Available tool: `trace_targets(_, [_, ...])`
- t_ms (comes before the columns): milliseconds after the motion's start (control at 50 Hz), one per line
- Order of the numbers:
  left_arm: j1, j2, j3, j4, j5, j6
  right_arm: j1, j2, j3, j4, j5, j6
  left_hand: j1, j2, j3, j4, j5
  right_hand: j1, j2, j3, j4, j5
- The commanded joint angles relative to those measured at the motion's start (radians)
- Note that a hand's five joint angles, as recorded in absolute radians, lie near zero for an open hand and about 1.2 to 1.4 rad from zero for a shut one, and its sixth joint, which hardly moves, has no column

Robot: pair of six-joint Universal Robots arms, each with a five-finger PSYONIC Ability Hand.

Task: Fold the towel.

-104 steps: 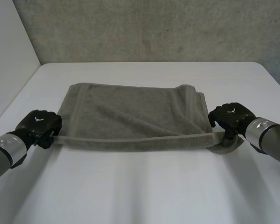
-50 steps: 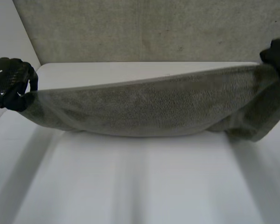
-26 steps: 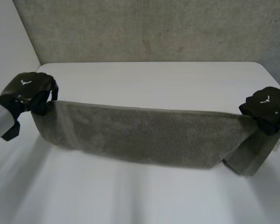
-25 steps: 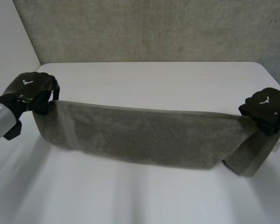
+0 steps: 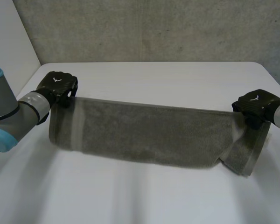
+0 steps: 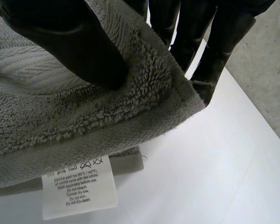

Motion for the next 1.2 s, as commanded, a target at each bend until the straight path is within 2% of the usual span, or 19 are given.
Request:
trace_targets(20, [-0.011,-0.035,0.069,0.001,-0.001,-0.004,0.028,0.036,-0.072,0.003,0.024,0.004,0.038,0.009,0.009,0.004,0.022,0.068,0.065,0.055,0.059,0.046])
trace_targets(120, [-0.011,-0.051,0.214,0.010,-0.025,-0.003,0.071,0.072,-0.235,0.005,0.032,0.000,0.038,0.009,0.009,0.004,0.022,0.068,0.065,0.055,0.059,0.046])
trace_targets(160, [-0.012,-0.065,0.293,0.013,-0.065,-0.003,0.109,0.119,-0.494,-0.014,0.058,0.036,0.038,0.009,0.009,0.004,0.022,0.068,0.065,0.055,0.059,0.046])
trace_targets(180, [-0.012,-0.073,0.378,0.024,-0.127,-0.015,0.109,0.119,-0.495,-0.014,0.058,0.036,0.038,0.009,0.009,0.004,0.022,0.068,0.065,0.055,0.059,0.046])
trace_targets(200, [-0.012,-0.073,0.378,0.024,-0.128,-0.015,0.137,0.142,-0.643,-0.058,0.081,0.089,0.038,0.009,0.009,0.004,0.022,0.068,0.065,0.055,0.059,0.046])
trace_targets(240, [-0.031,-0.067,0.517,0.105,-0.258,-0.076,0.163,0.153,-0.764,-0.133,0.095,0.169,0.038,0.009,0.009,0.004,0.022,0.068,0.065,0.055,0.059,0.046])
trace_targets(260, [-0.031,-0.067,0.518,0.105,-0.258,-0.076,0.172,0.158,-0.864,-0.217,0.111,0.262,0.038,0.009,0.009,0.004,0.022,0.068,0.065,0.055,0.059,0.046])
trace_targets(280, [-0.034,-0.055,0.564,0.160,-0.290,-0.145,0.172,0.158,-0.865,-0.218,0.111,0.263,0.038,0.009,0.009,0.004,0.022,0.068,0.065,0.055,0.059,0.046])
trace_targets(300, [-0.028,-0.026,0.582,0.210,-0.295,-0.227,0.171,0.159,-0.933,-0.297,0.121,0.357,0.038,0.009,0.009,0.004,0.022,0.068,0.065,0.055,0.059,0.046])
trace_targets(320, [-0.028,-0.025,0.582,0.211,-0.295,-0.228,0.166,0.162,-0.987,-0.346,0.122,0.455,0.038,0.009,0.009,0.004,0.022,0.068,0.065,0.055,0.059,0.046])
trace_targets(360, [-0.014,0.043,0.590,0.274,-0.283,-0.390,0.165,0.158,-1.014,-0.351,0.118,0.520,0.038,0.009,0.009,0.004,0.022,0.068,0.065,0.055,0.059,0.046])
trace_targets(400, [-0.008,0.054,0.593,0.283,-0.266,-0.447,0.165,0.159,-1.037,-0.330,0.110,0.560,0.038,0.009,0.009,0.004,0.022,0.068,0.065,0.055,0.059,0.046])
trace_targets(540, [0.014,0.056,0.532,0.234,-0.148,-0.489,0.191,0.188,-1.005,-0.111,0.029,0.478,0.038,0.009,0.009,0.004,0.022,0.068,0.065,0.055,0.059,0.046])
trace_targets(620, [0.072,0.053,0.388,0.214,-0.099,-0.486,0.206,0.199,-0.948,-0.072,0.000,0.390,0.038,0.009,0.009,0.004,0.022,0.068,0.065,0.055,0.059,0.046])
trace_targets(720, [0.094,0.056,0.193,0.226,-0.061,-0.466,0.205,0.199,-0.791,-0.069,-0.039,0.269,0.038,0.009,0.009,0.004,0.022,0.068,0.065,0.055,0.059,0.046])
trace_targets(800, [0.109,0.056,0.069,0.246,-0.014,-0.428,0.201,0.207,-0.554,-0.095,-0.123,0.168,0.038,0.009,0.009,0.004,0.022,0.068,0.065,0.055,0.059,0.046])
trace_targets(920, [0.124,0.045,-0.175,0.344,0.081,-0.250,0.186,0.228,-0.264,-0.240,-0.142,0.071,0.038,0.009,0.009,0.004,0.022,0.068,0.065,0.055,0.059,0.046])
trace_targets(1060, [0.124,0.054,-0.367,0.383,0.154,-0.008,0.177,0.219,-0.112,-0.365,-0.111,0.070,0.038,0.009,0.009,0.004,0.022,0.068,0.065,0.055,0.059,0.046])
trace_targets(1200, [0.161,0.135,-0.422,0.372,0.162,0.031,0.143,0.089,-0.023,-0.344,-0.091,0.073,0.038,0.009,0.009,0.004,0.022,0.068,0.065,0.055,0.059,0.046])
